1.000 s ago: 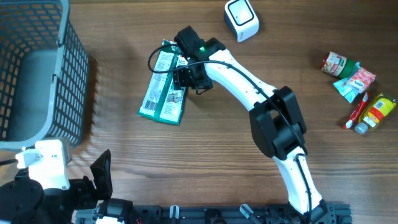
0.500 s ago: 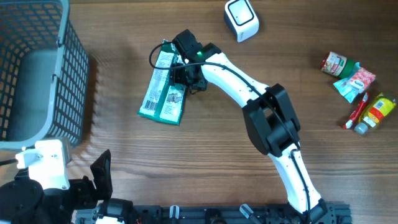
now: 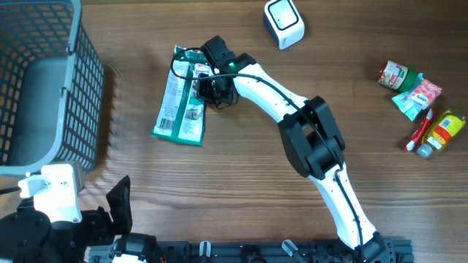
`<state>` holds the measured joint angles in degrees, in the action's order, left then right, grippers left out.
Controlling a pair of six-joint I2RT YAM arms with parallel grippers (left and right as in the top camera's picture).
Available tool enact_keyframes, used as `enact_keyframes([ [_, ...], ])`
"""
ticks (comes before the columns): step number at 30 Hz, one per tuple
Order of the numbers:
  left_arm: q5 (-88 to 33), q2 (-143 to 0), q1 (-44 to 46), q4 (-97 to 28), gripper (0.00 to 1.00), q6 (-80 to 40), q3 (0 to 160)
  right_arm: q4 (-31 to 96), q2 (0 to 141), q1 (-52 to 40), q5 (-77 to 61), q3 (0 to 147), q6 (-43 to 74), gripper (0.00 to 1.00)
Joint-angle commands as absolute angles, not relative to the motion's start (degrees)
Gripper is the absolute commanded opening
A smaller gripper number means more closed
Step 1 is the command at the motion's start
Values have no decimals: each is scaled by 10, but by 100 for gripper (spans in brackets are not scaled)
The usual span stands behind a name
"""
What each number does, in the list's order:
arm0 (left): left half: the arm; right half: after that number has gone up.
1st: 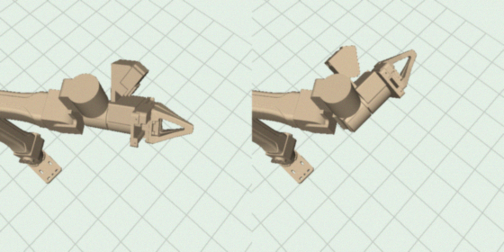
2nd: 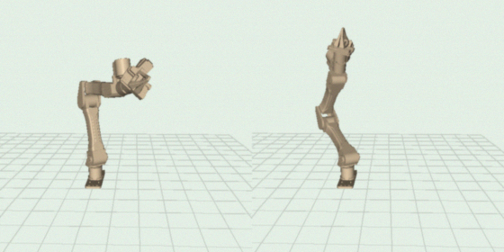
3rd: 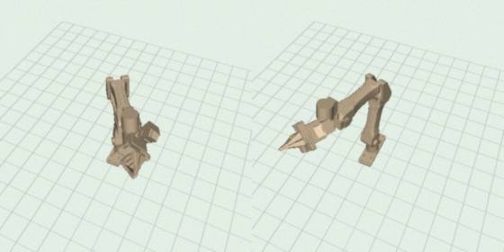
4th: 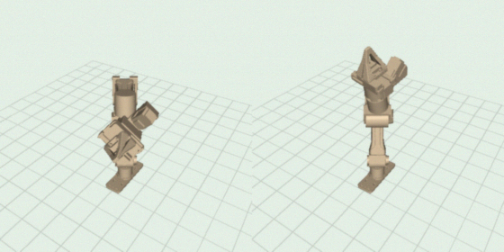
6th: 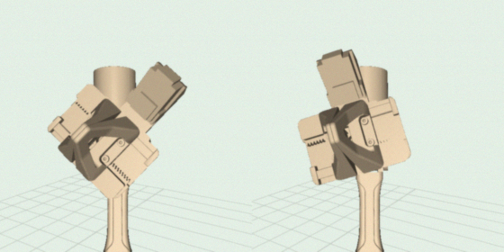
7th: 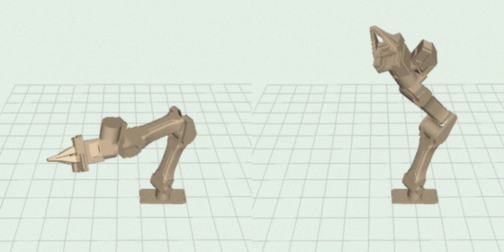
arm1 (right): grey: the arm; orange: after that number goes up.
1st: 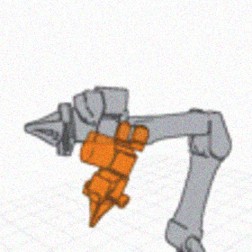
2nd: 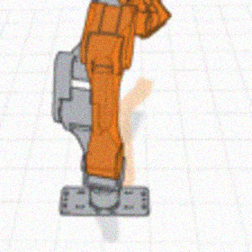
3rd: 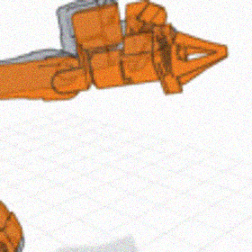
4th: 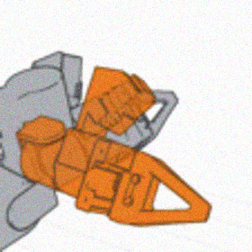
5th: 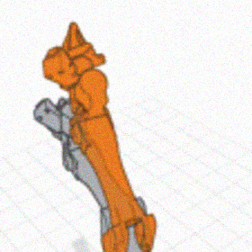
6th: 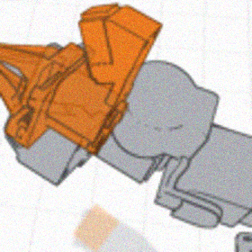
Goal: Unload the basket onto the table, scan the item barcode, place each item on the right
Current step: 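Carry the glove pack up toward the scanner, then hold the glove pack's barcode in front of the scanner window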
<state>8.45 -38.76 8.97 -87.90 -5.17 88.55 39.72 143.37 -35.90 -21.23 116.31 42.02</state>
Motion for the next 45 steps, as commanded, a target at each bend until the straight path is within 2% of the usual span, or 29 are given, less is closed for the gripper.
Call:
enact_keyframes([
  [1,81,-387,88,-878,100,-45,886,379,1498,-360,-215,1136,394,4],
  [4,82,-387,88,-878,100,-45,886,384,1472,-342,-259,1137,340,4],
  [12,81,-387,88,-878,100,-45,886,489,1290,-319,-218,1137,192,4],
  [18,81,-387,88,-878,100,-45,886,545,1183,-298,-226,1137,139,4],
  [21,81,-387,88,-878,100,-45,886,567,1153,-272,-273,1137,114,4],
  [27,81,-387,88,-878,100,-45,886,631,1121,-175,-376,1137,73,4],
  [31,82,-387,88,-878,100,-45,886,666,1085,-51,-427,1137,42,4],
  [36,81,-387,88,-878,100,-45,886,675,1077,66,-594,1137,-3,4],
  [40,82,-387,88,-878,100,-45,886,712,1077,91,-635,1136,-75,4],
  [45,82,-387,88,-878,100,-45,886,717,1077,91,-635,1136,-81,4],
])
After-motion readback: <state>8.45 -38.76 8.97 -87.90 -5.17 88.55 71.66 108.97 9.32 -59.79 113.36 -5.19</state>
